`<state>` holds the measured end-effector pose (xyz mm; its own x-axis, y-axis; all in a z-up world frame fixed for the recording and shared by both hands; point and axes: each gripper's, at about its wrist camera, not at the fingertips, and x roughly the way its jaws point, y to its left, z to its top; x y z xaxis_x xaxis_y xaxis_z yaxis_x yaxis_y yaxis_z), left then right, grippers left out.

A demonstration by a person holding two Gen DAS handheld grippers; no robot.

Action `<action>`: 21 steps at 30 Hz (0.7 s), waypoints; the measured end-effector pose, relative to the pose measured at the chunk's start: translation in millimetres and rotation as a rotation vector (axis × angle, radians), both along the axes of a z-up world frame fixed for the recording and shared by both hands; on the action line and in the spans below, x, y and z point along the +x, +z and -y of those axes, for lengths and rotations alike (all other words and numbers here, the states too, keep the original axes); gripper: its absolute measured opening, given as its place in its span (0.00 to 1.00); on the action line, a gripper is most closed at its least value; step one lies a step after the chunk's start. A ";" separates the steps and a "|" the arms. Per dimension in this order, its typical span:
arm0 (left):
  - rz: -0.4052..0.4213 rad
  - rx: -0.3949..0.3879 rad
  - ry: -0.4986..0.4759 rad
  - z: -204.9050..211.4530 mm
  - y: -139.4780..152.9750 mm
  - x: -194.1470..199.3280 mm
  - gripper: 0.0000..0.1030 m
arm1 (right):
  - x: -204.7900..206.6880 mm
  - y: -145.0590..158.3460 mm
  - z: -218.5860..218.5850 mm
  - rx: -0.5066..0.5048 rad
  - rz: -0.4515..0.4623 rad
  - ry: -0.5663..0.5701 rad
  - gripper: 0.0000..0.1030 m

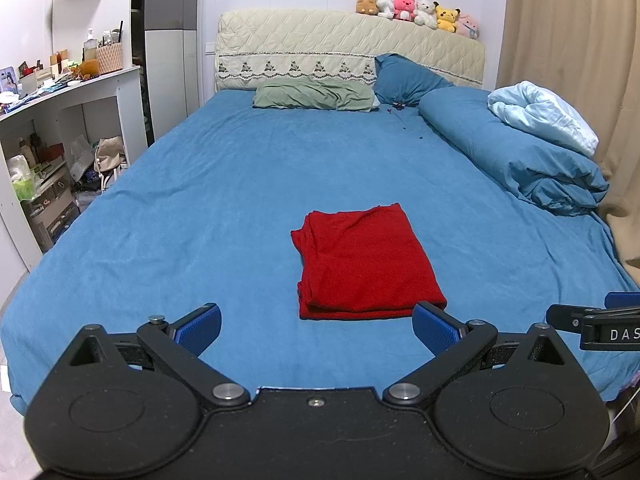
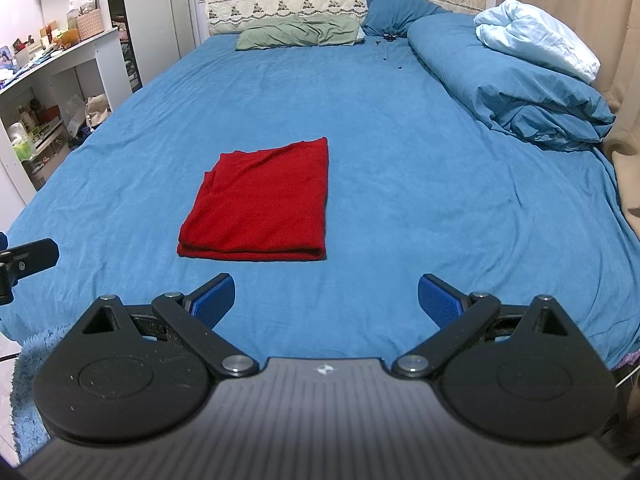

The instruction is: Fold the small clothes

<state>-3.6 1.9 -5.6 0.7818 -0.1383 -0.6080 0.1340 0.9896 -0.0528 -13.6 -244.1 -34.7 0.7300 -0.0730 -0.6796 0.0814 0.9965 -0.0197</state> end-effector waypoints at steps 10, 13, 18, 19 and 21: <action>0.000 -0.004 -0.006 4.6 -0.4 -1.4 1.00 | -1.0 -1.5 0.1 -0.001 -0.001 0.002 1.00; -0.005 0.000 -0.007 6.5 -1.6 -1.7 1.00 | -1.0 -1.6 -0.4 -0.001 0.000 0.001 1.00; 0.001 0.005 0.004 6.7 -0.5 -1.9 1.00 | -1.0 -3.0 -0.9 -0.004 0.001 0.003 1.00; 0.001 0.004 0.005 6.5 -0.4 -2.0 1.00 | -0.8 -3.1 -0.8 -0.003 0.001 0.004 1.00; 0.001 -0.007 0.009 6.0 -0.2 -1.9 1.00 | -0.9 -3.2 -2.0 -0.003 0.001 0.002 1.00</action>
